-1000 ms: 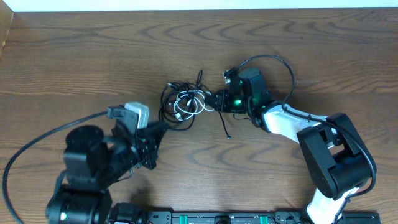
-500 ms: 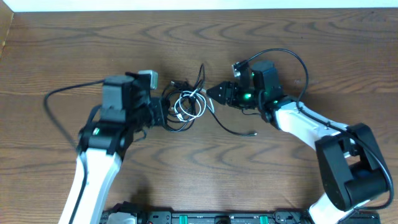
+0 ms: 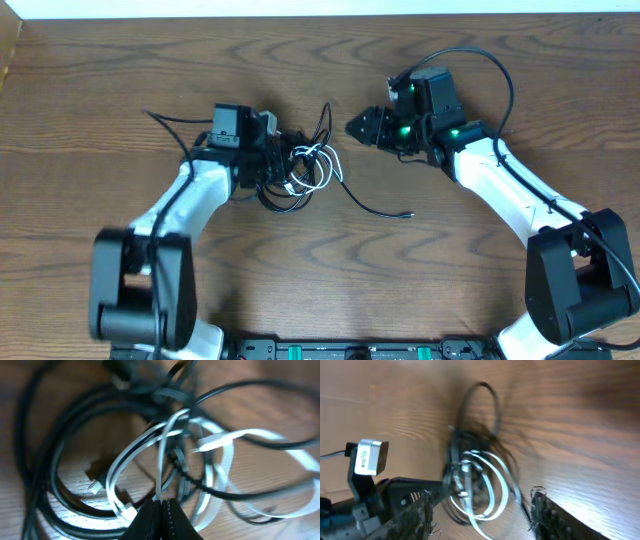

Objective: Untangle cables

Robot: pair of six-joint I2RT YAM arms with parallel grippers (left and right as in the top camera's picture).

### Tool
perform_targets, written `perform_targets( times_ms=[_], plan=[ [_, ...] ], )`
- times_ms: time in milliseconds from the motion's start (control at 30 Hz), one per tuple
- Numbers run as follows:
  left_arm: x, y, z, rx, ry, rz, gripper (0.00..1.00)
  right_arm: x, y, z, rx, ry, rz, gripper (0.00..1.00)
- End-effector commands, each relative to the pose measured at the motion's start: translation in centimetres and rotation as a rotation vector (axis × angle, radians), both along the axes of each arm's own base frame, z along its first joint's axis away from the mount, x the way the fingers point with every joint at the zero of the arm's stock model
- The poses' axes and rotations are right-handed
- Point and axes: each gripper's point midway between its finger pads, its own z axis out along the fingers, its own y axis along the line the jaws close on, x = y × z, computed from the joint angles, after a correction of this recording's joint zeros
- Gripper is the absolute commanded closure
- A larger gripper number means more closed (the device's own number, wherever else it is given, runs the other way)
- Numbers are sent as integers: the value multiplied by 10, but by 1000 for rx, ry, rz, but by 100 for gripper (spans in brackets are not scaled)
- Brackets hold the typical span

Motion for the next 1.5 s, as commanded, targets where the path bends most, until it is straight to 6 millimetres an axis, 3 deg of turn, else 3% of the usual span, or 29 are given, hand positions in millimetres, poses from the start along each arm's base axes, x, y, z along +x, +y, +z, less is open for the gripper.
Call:
perform_targets(
  times_ms=[0,167,300,367,533,633,700,867,1200,1467],
  plan=[
    [-4,-1,-16,-8,65,1,92,1,-7,0,-76,-65,33,34],
    [-28,4,-33,20,187,4,92,-12,-6,-9,-148,-93,140,24],
    [-51,16,-41,90,288,17,92,-10,-15,-14,-160,-41,69,31],
    [-68,15,-42,94,360,11,92,-9,-17,-14,-139,-5,25,37],
    [-95,10,-41,111,456,-29,92,-14,-10,-14,-144,-13,55,39],
    [-97,6,-35,114,440,-52,93,-11,2,-7,-123,-62,80,39],
    [-95,3,-29,113,412,-66,92,-9,14,2,-92,-127,131,30],
    [-98,-5,-24,125,367,-155,92,-8,26,8,-95,-201,184,31],
    [-105,-12,-26,153,369,-196,92,-4,64,-22,-124,-258,219,37],
    [-106,-12,-26,153,370,-196,92,11,81,-64,-165,-302,200,41]
  ],
)
